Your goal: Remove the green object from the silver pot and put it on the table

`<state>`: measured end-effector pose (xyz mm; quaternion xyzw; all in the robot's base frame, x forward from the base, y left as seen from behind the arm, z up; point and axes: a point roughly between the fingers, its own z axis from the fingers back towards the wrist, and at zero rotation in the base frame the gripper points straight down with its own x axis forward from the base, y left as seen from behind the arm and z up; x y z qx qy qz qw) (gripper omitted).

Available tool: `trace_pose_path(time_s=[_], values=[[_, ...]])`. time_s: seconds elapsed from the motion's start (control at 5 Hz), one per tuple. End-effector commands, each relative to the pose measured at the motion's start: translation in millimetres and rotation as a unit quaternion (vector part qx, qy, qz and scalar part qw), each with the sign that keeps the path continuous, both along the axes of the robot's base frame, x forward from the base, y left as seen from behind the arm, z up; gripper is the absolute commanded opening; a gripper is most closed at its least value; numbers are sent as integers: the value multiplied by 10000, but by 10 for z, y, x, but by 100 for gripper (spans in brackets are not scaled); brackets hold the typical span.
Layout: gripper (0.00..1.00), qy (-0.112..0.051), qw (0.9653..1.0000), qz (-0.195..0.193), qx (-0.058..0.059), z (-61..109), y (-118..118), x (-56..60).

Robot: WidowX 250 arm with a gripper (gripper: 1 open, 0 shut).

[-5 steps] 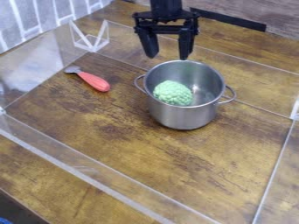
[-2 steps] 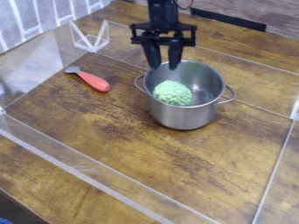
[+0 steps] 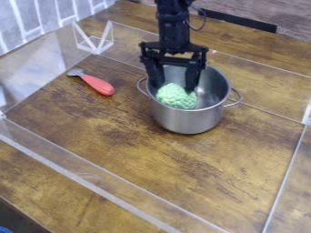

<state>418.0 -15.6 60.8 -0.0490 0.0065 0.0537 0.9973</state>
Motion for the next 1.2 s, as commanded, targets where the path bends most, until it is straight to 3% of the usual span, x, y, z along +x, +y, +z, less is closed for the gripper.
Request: trace_pose_path(time_s=[0.0, 0.2, 0.4, 0.8, 1.0], values=[[100, -159, 9998, 26, 63, 42, 176, 25], [100, -90, 9999, 25, 81, -41, 143, -5], [0, -68, 10000, -7, 62, -82, 90, -32], [0, -19, 9995, 318, 37, -117, -55, -4], [0, 8, 9990, 437, 30, -142, -30, 66]])
